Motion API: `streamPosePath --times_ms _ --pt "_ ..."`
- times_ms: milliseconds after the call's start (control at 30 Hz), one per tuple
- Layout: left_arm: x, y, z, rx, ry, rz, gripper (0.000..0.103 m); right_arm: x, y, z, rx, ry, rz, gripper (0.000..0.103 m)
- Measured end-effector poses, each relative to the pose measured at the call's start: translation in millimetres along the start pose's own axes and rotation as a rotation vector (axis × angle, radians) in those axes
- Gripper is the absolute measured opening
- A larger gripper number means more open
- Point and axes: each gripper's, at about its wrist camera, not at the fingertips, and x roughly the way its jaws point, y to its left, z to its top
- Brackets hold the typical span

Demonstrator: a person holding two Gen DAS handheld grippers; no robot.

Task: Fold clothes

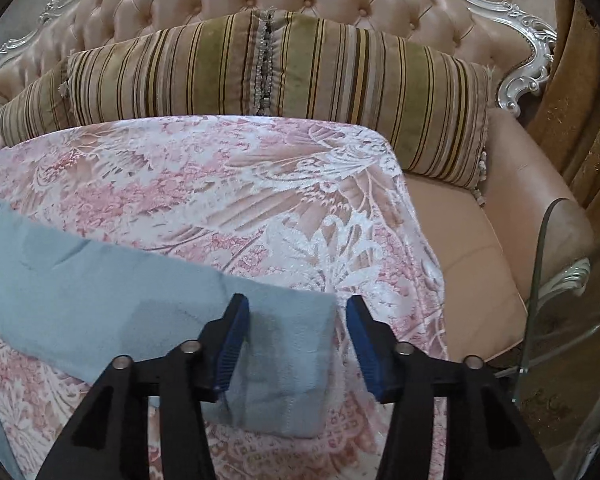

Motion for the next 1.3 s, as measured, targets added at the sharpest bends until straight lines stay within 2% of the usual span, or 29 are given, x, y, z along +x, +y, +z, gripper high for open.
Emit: streamPosePath --times_ms 133,167,200,233,333,500,600,867,1000,1200,1233,1300 --pt "1 2 -1 -0.006 0.001 0.002 0.074 3 2 -5 -0.004 -0.026 -0.016 0.057" --pt "1 2 -1 -0.005 0.003 0.003 0.074 2 4 -6 -0.009 -0.034 -0.013 0.054" --pt "2 1 -1 -0.005 0.004 0.004 0.074 1 7 -7 -0.016 -0.041 -0.008 0.048" --pt "2 1 -1 -0.004 0.006 0.004 0.074 -1 10 -9 -0.022 -0.049 -0.003 0.032" --pt "4 1 -2 -0.003 0.01 0.006 0.076 -5 17 -13 -0.041 -0.071 0.012 0.014" --pt "4 2 -2 -0.003 0.01 0.007 0.076 -5 15 -17 -0.025 -0.087 0.029 0.008" --pt "3 2 -1 -0.007 0.007 0.008 0.076 -10 16 -15 -0.043 -0.111 0.004 0.003" --pt "4 4 -2 -0.005 0.011 0.01 0.077 -9 25 13 -0.145 -0.144 -0.097 0.003" --pt "4 4 -3 -0.002 0.013 0.012 0.077 -1 29 29 -0.168 -0.134 -0.115 0.003" --pt "1 7 -3 -0.01 0.006 0.008 0.077 16 27 25 -0.164 -0.093 -0.112 0.003" --pt "2 8 -3 -0.012 0.007 0.009 0.077 14 26 25 -0.157 -0.094 -0.113 0.004" --pt "1 6 -3 -0.007 0.005 0.005 0.077 9 24 25 -0.142 -0.097 -0.114 0.012"
